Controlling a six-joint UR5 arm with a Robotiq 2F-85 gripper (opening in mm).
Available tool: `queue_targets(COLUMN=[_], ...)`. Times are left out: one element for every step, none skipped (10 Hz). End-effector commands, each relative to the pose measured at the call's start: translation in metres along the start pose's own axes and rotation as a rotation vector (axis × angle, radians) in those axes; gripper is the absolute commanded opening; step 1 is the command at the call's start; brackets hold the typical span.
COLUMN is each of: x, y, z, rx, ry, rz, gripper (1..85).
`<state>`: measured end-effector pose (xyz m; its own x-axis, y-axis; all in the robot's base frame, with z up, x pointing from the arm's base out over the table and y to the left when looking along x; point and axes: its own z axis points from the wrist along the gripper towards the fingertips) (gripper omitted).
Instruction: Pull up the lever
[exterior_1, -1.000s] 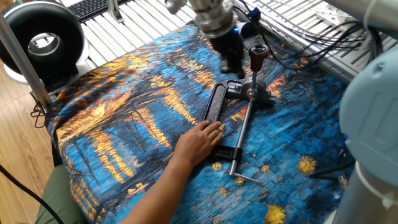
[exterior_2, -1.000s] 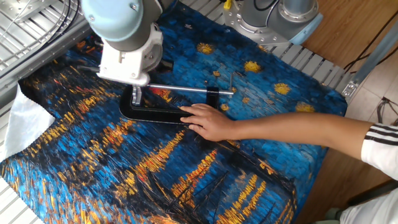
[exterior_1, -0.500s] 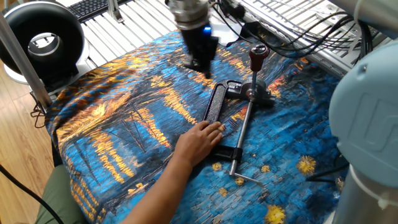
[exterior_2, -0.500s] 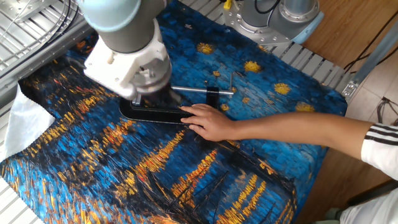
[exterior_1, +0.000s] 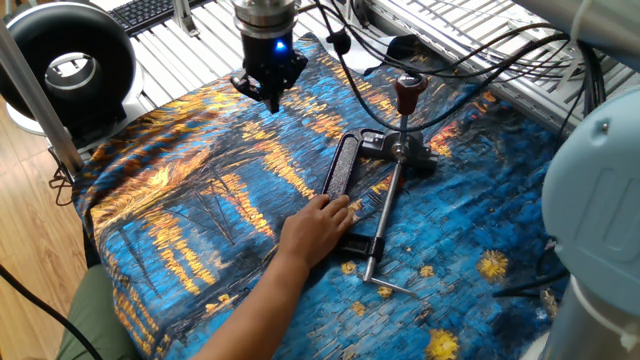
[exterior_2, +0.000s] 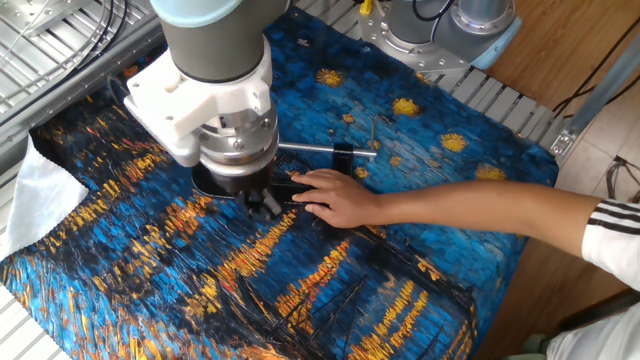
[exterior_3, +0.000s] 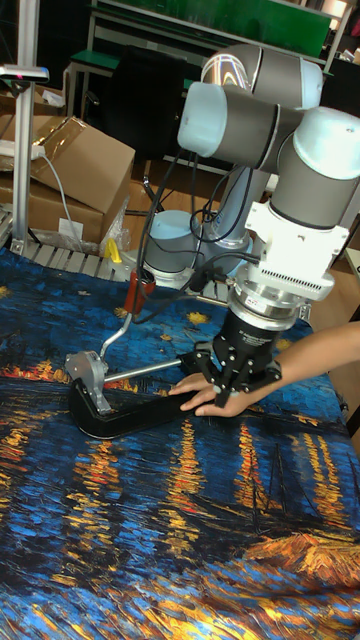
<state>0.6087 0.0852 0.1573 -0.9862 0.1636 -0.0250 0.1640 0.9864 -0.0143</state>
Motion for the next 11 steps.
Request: queue_targets(x=[0.001, 0.001, 0.003, 0.008, 0.012, 0.012, 0.006, 0.003, 0.005, 0.008, 0.005], y=[-0.007, -0.02, -0.024, -0.007, -0.002, 0.008, -0.001, 0.004, 0.005, 0.013, 0.029], z=[0.0, -0.002, -0.008, -0.011, -0.015, -0.014, -0.01, -0.007, -0.003, -0.005, -0.004], rx=[0.03, 0.099, 0.13, 0.059, 0.033, 0.003, 0.049, 0.035, 0.037, 0.004, -0.055], ry=[0.015, 0.022, 0.023, 0.022, 0.017, 0.015, 0.001, -0.002, 0.011, 0.016, 0.017], rz=[0.014, -0.023, -0.037, -0.026, -0.051, -0.048, -0.058, -0.031, 0.0, 0.029, 0.078], gripper=[1.0, 1.0, 1.0, 1.0, 1.0, 1.0, 1.0, 1.0, 1.0, 1.0, 1.0])
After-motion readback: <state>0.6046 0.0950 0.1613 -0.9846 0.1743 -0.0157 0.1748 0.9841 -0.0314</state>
